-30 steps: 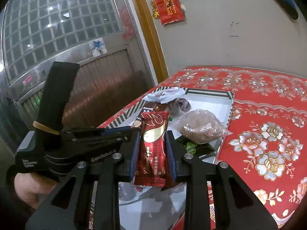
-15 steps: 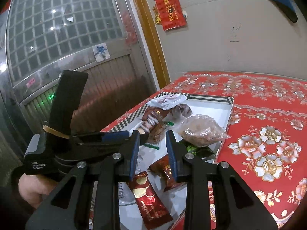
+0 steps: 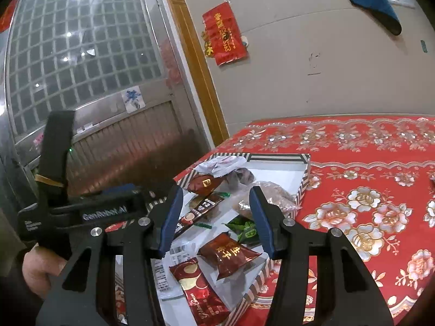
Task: Organize snacks
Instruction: 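Carry the Nescafe stick and red chocolate bar into the white tray and release both, then move both open tools back over the blue snack and green packet, then grasp the blue-and-white snack with the left tool while the right tool grasps the green packet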
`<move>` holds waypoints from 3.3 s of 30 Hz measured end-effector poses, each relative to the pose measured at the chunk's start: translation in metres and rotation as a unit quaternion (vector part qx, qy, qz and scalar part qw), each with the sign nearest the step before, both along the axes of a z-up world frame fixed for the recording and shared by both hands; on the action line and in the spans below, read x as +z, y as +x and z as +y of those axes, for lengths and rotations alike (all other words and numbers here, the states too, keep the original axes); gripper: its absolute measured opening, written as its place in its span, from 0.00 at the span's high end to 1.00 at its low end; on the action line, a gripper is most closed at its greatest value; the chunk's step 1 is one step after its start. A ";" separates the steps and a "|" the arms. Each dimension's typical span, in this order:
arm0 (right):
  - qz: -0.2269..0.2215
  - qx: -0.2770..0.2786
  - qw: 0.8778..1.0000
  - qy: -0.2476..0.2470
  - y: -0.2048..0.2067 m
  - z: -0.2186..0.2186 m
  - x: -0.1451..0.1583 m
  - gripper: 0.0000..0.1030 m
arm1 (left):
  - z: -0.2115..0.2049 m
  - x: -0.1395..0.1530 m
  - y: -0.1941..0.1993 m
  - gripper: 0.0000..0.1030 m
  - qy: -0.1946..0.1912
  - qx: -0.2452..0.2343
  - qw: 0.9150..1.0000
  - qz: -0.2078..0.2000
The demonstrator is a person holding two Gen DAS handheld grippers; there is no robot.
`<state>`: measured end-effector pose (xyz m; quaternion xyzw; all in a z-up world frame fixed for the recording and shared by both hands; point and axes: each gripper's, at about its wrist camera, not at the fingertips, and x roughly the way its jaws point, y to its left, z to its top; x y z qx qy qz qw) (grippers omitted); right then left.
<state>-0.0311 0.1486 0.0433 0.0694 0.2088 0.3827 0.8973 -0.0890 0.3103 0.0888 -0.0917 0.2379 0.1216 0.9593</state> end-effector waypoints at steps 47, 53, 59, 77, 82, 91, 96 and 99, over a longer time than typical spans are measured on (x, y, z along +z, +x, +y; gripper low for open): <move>0.287 -0.086 0.952 0.057 0.220 -0.280 -0.061 0.35 | -0.181 -0.058 0.124 0.00 -0.133 -0.123 0.978 0.098; 0.270 0.015 0.959 0.081 0.154 -0.271 -0.050 0.35 | -0.183 -0.056 0.124 0.00 -0.124 -0.128 0.979 0.095; 0.215 -0.064 0.970 -0.092 0.126 -0.262 -0.039 0.35 | -0.195 -0.066 0.130 0.00 -0.106 -0.146 0.976 0.120; 0.159 0.102 0.921 -0.342 0.108 -0.234 -0.046 0.29 | -0.188 -0.078 0.138 0.00 -0.133 -0.143 0.969 0.152; 0.132 0.047 0.931 -0.337 0.096 -0.224 -0.047 0.54 | -0.189 -0.079 0.138 0.00 -0.128 -0.140 0.970 0.153; 0.151 -0.095 0.958 -0.225 0.115 -0.245 -0.046 0.55 | -0.227 -0.068 0.159 0.00 -0.058 -0.162 0.972 0.157; 0.139 -0.140 0.960 -0.201 0.110 -0.264 -0.039 0.57 | -0.267 -0.055 0.196 0.00 -0.012 -0.175 0.969 0.175; 0.148 -0.142 0.961 -0.187 0.112 -0.270 -0.041 0.57 | -0.286 -0.060 0.214 0.00 0.014 -0.172 0.964 0.203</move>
